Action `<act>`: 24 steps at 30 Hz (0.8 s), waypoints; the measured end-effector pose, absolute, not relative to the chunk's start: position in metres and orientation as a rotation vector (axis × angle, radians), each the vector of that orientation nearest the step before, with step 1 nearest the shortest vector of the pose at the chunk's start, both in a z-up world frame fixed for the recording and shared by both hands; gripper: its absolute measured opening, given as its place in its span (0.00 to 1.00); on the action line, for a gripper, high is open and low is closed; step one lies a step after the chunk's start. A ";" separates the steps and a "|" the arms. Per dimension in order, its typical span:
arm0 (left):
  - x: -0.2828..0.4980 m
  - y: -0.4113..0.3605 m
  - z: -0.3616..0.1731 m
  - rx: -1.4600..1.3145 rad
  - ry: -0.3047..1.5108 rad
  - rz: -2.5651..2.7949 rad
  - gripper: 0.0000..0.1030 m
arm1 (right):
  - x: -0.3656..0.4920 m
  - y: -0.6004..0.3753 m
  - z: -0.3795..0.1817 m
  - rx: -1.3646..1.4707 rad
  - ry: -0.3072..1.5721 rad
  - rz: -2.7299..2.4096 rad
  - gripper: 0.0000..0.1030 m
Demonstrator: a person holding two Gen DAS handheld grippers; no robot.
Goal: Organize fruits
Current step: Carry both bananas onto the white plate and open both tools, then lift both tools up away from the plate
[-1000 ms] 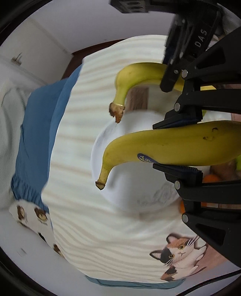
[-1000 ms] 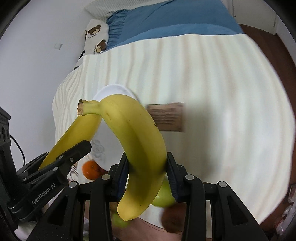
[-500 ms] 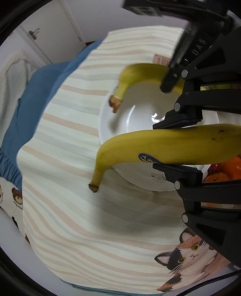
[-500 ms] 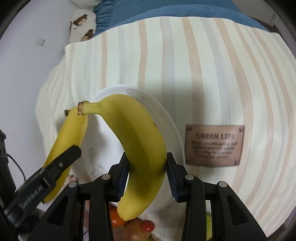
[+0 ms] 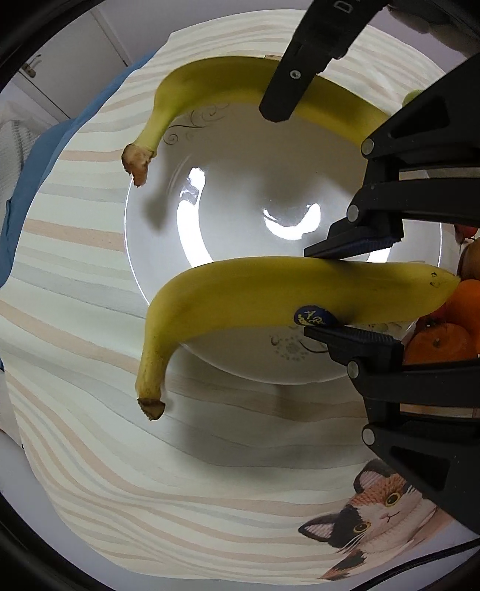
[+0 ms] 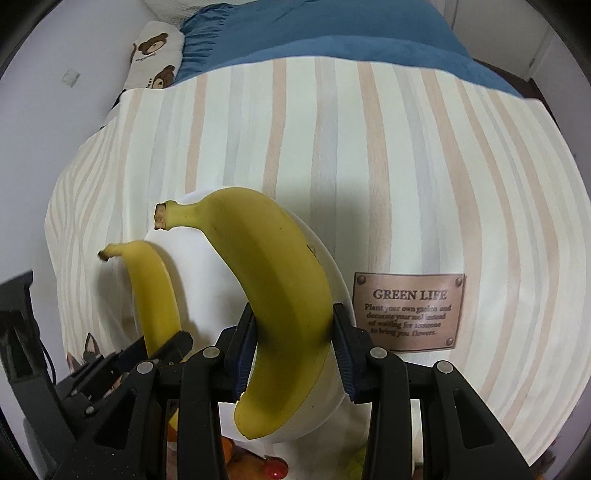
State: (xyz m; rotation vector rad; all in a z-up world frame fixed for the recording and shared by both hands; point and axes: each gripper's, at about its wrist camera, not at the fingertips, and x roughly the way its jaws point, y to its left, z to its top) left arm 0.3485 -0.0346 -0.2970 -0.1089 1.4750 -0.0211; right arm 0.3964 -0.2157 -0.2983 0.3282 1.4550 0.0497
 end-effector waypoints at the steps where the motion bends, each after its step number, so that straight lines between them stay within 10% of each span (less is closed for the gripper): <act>1: 0.348 -0.035 -0.298 -0.113 1.476 -0.017 0.33 | 0.395 -0.216 -0.300 0.340 1.456 0.043 0.40; 9: 0.354 -0.027 -0.286 -0.167 1.474 0.002 0.35 | 0.395 -0.209 -0.301 0.349 1.440 0.003 0.43; 19: 0.344 -0.008 -0.233 -0.069 1.346 0.024 0.82 | 0.382 -0.210 -0.265 0.279 1.398 0.025 0.94; 24: 0.335 -0.002 -0.222 -0.053 1.328 0.038 0.89 | 0.369 -0.204 -0.257 0.221 1.394 0.027 0.94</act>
